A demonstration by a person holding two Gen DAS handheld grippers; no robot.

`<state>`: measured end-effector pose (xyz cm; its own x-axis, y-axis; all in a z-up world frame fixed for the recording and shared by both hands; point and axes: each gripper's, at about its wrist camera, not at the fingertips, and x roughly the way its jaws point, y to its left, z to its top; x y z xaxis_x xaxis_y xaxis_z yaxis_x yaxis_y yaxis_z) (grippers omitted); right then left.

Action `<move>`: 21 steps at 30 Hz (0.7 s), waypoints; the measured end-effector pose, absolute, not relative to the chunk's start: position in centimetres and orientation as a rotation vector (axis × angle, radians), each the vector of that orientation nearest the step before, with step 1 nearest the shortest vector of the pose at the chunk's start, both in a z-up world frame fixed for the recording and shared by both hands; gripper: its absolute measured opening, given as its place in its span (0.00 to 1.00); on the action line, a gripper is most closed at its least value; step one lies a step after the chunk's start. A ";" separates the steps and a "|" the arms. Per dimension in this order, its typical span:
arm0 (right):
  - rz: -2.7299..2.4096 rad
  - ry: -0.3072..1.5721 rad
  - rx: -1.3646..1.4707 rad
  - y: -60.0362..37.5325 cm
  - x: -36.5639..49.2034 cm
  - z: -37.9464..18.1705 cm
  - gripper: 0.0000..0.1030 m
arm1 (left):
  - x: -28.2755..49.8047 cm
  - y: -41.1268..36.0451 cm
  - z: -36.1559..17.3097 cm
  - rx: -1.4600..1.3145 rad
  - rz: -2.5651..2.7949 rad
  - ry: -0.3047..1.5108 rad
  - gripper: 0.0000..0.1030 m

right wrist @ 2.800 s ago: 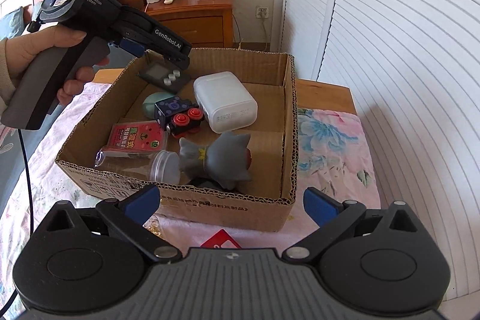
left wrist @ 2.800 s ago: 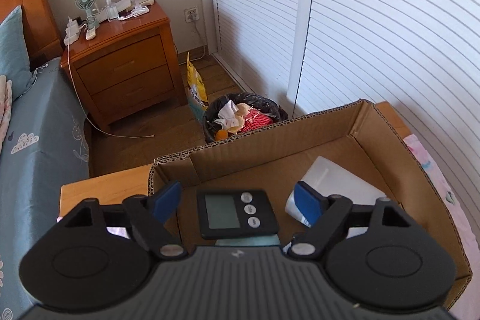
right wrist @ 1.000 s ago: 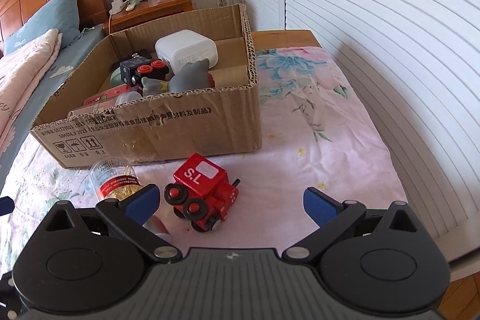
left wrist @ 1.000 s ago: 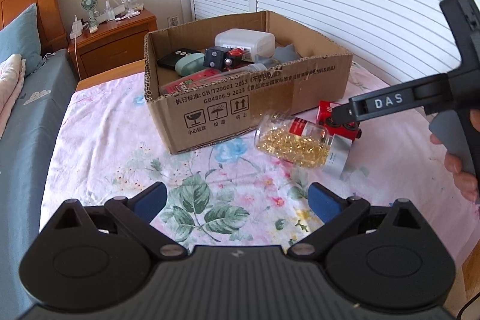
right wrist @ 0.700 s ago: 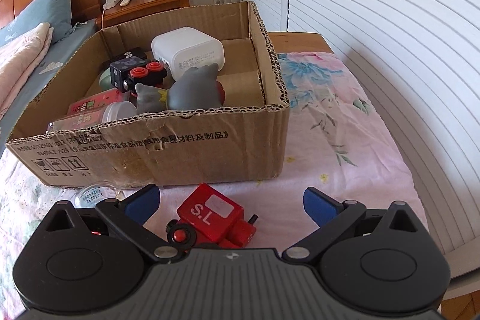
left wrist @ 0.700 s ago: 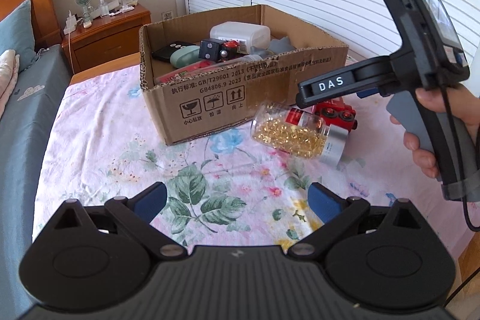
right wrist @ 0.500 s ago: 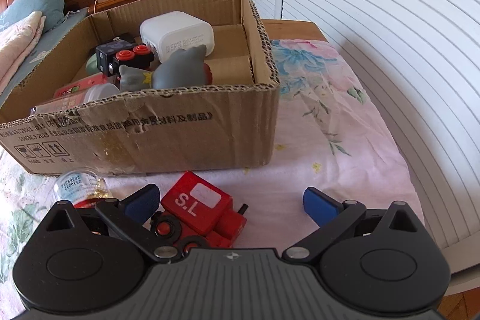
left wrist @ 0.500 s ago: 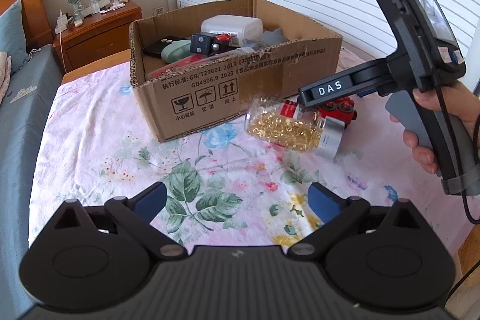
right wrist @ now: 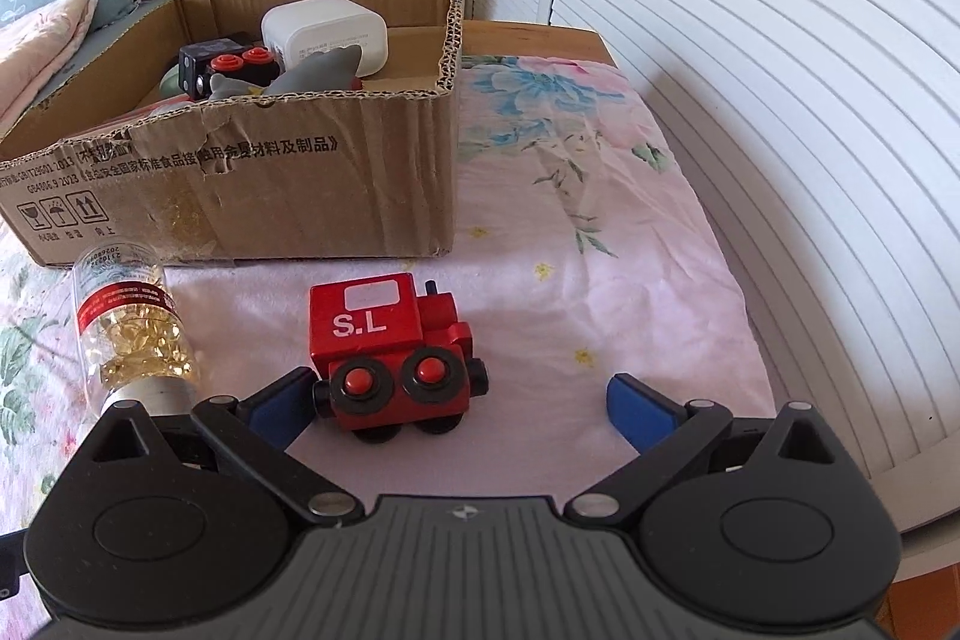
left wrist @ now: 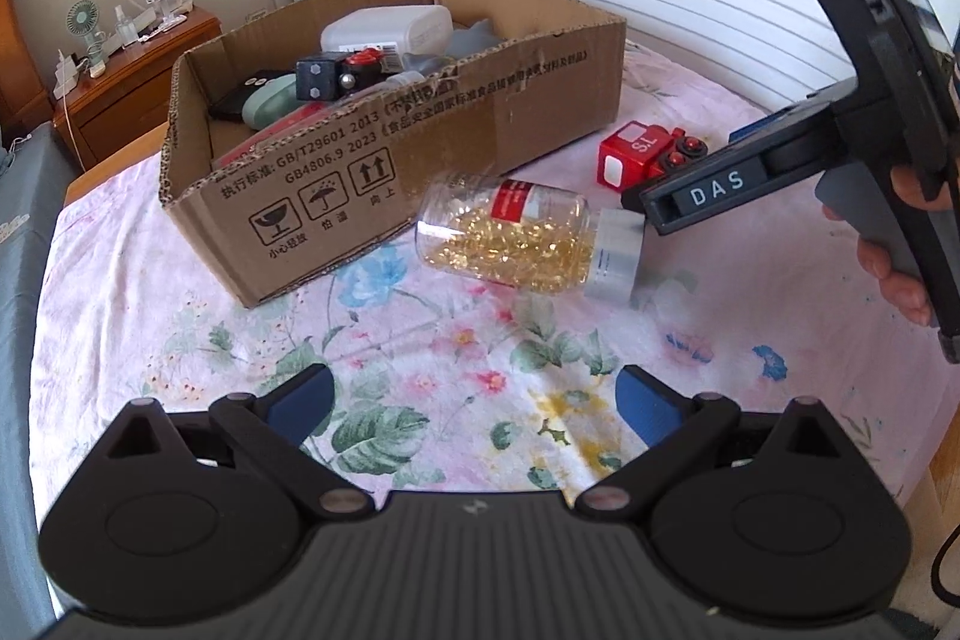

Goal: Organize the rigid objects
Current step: 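Move right tool to red S.L toy train while left tool approaches capsule jar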

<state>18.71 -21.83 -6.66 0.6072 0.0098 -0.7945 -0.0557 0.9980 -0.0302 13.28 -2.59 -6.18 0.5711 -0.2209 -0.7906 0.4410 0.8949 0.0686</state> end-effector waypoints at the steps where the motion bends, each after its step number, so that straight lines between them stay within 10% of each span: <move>1: 0.044 0.915 -0.057 -21.8 18.6 -6.7 1.00 | 13.4 -2.8 -6.4 0.281 -0.397 0.888 0.97; 21: 0.148 0.885 -0.104 -22.5 17.4 -6.8 1.00 | 16.5 -4.0 -8.1 0.218 -0.464 0.898 0.99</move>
